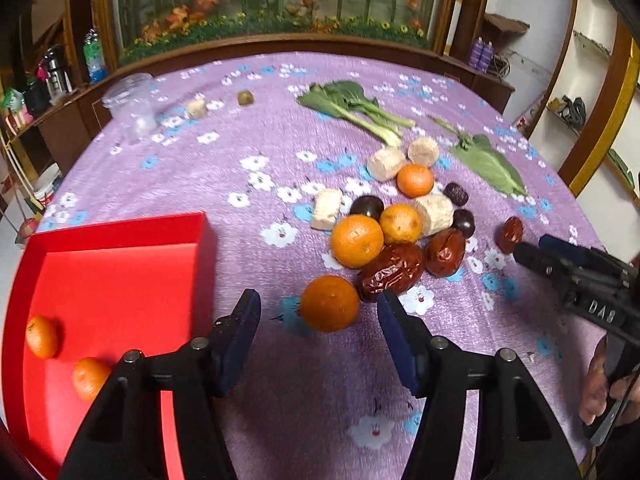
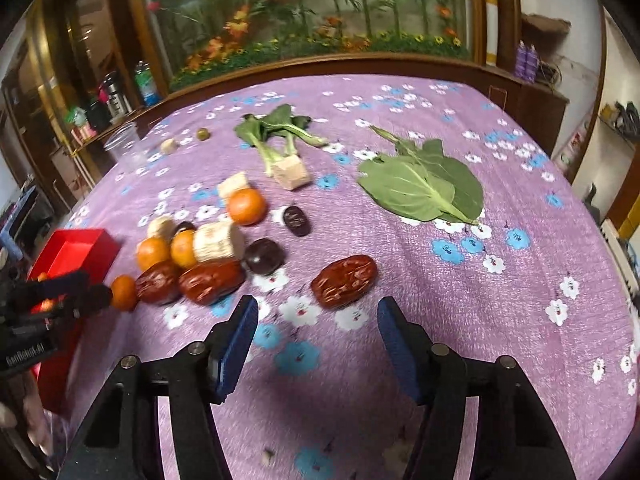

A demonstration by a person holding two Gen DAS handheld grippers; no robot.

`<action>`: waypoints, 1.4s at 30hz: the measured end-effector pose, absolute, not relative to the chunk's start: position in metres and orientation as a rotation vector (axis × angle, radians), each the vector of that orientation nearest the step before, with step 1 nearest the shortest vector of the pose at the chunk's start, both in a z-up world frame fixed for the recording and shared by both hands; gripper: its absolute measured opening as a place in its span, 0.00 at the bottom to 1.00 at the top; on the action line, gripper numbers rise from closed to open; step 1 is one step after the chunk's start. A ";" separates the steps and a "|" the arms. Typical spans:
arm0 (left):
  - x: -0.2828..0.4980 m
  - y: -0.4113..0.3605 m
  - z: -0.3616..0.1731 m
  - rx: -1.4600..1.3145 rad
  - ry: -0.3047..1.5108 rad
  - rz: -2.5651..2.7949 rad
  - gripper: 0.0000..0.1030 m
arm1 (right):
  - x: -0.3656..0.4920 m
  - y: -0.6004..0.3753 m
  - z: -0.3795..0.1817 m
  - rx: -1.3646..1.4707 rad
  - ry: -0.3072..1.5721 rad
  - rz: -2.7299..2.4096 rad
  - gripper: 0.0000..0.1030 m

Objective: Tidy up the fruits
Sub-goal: 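Move both tools back toward the fruit pile, then grasp an orange with the left tool while the right tool grasps a red date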

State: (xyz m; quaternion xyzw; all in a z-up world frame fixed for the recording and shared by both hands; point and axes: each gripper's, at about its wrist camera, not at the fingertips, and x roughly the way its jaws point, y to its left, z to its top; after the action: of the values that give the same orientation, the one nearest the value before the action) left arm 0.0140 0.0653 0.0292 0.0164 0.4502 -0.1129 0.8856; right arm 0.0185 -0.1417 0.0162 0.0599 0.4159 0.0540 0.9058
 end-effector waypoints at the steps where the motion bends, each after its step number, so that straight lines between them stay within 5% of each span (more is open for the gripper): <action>1: 0.016 0.064 0.026 0.037 0.947 -0.235 0.58 | 0.023 -0.143 0.014 0.134 0.866 0.110 0.65; 11: 0.028 0.052 0.010 0.050 0.999 -0.257 0.57 | 0.047 -0.143 -0.004 0.176 0.913 0.103 0.64; 17: 0.023 0.045 0.009 0.101 0.959 -0.234 0.31 | 0.050 -0.144 -0.004 0.166 0.900 0.080 0.55; 20: 0.023 0.049 0.009 0.068 0.962 -0.241 0.31 | 0.051 -0.144 -0.005 0.144 0.895 0.054 0.40; 26: 0.011 0.058 0.027 0.021 0.914 -0.226 0.31 | 0.045 -0.151 -0.002 0.204 0.893 0.068 0.31; 42: -0.054 0.154 0.082 -0.147 0.768 -0.089 0.31 | -0.010 -0.096 0.057 0.150 0.780 0.191 0.29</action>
State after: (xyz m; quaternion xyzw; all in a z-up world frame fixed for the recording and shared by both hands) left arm -0.0537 0.1543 0.0820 -0.0715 0.3740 -0.0432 0.9237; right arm -0.0099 -0.0958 0.0566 0.0728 0.3794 0.0930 0.9176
